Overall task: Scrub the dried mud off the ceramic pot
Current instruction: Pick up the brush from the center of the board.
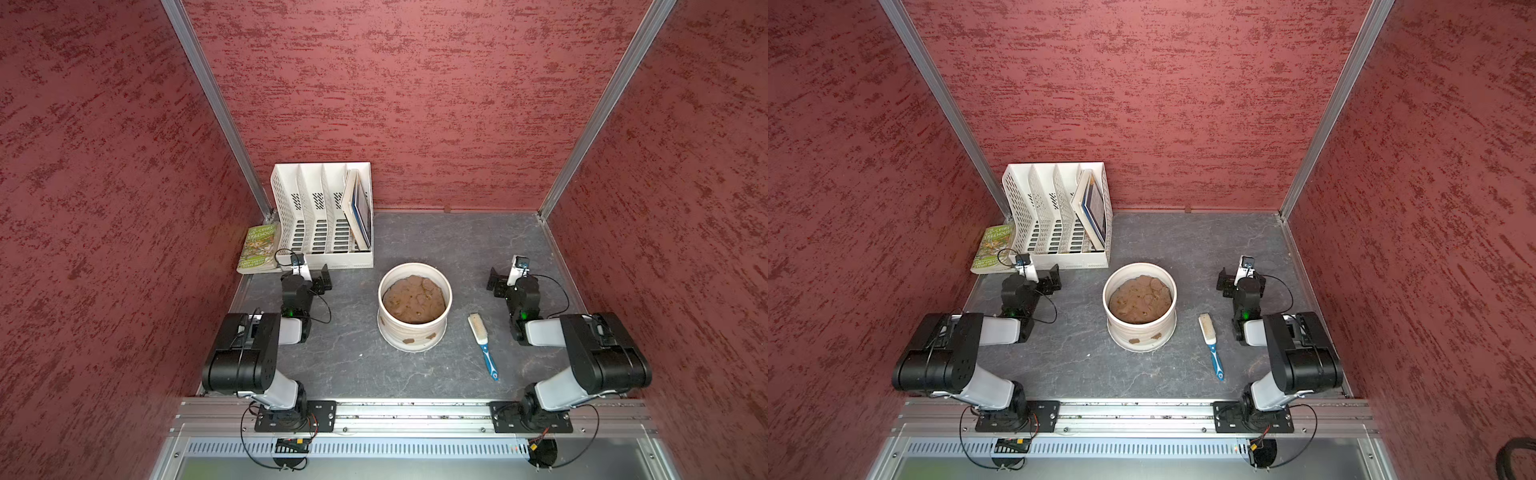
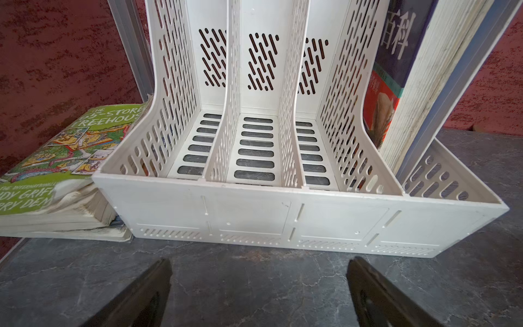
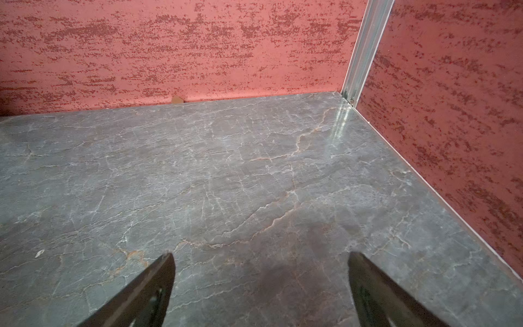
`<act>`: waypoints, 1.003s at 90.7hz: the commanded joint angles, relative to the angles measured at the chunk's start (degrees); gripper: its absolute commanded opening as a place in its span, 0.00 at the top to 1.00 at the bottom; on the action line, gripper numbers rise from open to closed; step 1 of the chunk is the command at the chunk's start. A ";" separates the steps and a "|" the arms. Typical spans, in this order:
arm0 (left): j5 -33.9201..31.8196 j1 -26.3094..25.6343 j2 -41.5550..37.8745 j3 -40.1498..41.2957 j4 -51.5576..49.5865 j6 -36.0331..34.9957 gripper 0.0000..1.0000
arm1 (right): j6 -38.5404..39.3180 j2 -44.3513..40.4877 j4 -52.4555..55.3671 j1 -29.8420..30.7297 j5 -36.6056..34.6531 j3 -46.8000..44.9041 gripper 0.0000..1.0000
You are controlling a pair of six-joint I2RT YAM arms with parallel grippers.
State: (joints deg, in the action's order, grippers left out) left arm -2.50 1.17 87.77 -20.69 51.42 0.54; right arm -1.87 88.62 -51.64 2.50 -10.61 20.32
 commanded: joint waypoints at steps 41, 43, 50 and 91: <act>2.31 0.52 -0.32 -0.69 0.35 -0.27 0.00 | 0.61 -0.46 -1.58 -0.40 0.84 0.93 0.01; 2.32 0.57 -0.38 -0.68 0.31 -0.21 0.00 | 0.50 -0.40 -1.61 -0.44 0.85 0.95 0.01; 2.38 0.59 -0.34 -0.71 0.21 -0.18 0.00 | 0.53 -0.41 -1.19 -0.40 0.78 1.10 0.01; -3.99 -10.40 -13.75 -37.66 -56.38 22.67 0.00 | -38.83 -12.43 85.75 4.31 2.59 35.97 0.10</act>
State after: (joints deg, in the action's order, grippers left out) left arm -7.29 -0.38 74.46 -56.82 7.88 15.55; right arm -27.38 65.76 3.18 5.26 -16.01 53.45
